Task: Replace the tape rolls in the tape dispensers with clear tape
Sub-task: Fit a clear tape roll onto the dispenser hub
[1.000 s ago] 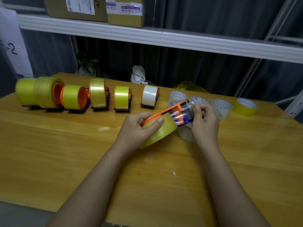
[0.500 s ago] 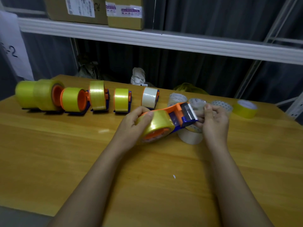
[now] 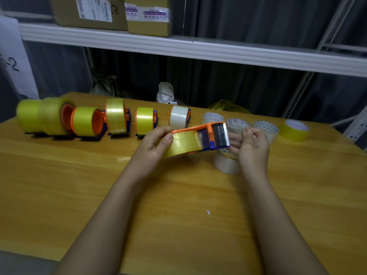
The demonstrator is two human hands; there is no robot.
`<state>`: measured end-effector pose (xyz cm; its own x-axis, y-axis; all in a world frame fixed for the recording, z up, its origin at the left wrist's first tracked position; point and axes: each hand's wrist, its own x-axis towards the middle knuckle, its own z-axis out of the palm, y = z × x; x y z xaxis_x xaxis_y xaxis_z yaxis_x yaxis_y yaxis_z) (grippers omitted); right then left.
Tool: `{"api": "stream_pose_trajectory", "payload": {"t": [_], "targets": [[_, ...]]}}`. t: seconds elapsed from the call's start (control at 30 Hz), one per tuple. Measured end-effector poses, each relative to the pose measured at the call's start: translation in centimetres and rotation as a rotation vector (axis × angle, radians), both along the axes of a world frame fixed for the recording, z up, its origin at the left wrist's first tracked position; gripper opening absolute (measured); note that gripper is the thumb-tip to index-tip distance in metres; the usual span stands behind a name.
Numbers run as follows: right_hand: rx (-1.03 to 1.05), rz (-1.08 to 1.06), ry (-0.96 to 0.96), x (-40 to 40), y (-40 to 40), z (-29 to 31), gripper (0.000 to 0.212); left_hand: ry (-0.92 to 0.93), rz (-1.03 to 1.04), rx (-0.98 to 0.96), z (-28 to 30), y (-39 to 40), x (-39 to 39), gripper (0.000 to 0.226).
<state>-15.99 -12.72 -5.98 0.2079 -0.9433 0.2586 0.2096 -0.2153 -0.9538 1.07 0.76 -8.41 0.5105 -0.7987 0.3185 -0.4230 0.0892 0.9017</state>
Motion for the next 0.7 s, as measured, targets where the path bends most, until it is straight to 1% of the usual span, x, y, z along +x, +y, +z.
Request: {"api": "stream_pose_trajectory", "payload": {"t": [0.03, 0.13, 0.17, 0.27, 0.3, 0.37, 0.43, 0.5, 0.63, 0.7], "targets": [[-0.004, 0.005, -0.001, 0.0, 0.0, 0.0, 0.02, 0.019, -0.005, 0.001, 0.0, -0.1, 0.0, 0.047], [-0.045, 0.028, -0.008, 0.1, 0.2, 0.0, 0.018, 0.021, 0.002, -0.002, 0.2, -0.3, -0.3, 0.032], [-0.066, 0.036, -0.008, 0.1, 0.3, 0.1, 0.018, 0.014, 0.012, 0.004, 0.3, -0.3, -0.5, 0.032], [-0.117, 0.051, -0.005, 0.1, 0.6, 0.1, 0.017, 0.028, 0.091, 0.044, 0.4, -0.4, -1.0, 0.042], [-0.12, 0.052, 0.0, 0.2, 0.7, 0.1, 0.017, 0.048, 0.1, 0.03, 0.4, -0.4, -1.0, 0.041], [-0.096, 0.05, 0.004, 0.2, 0.9, 0.2, 0.019, 0.057, 0.083, -0.014, 0.5, -0.5, -0.9, 0.032], [-0.051, 0.058, -0.017, 0.1, 1.0, 0.4, 0.021, -0.006, 0.058, -0.033, 0.7, -0.5, -0.6, 0.025], [-0.029, 0.071, -0.041, 0.0, 1.1, 0.6, 0.021, -0.025, 0.046, -0.039, 0.6, -0.5, -0.4, 0.021], [0.01, 0.131, -0.148, -0.3, 0.8, 0.9, 0.016, 0.105, 0.049, -0.105, 0.1, -0.7, -0.7, 0.023], [0.011, 0.143, -0.191, -0.4, 0.6, 0.8, 0.015, 0.13, 0.068, -0.143, 0.0, -0.8, -0.7, 0.022]]}}
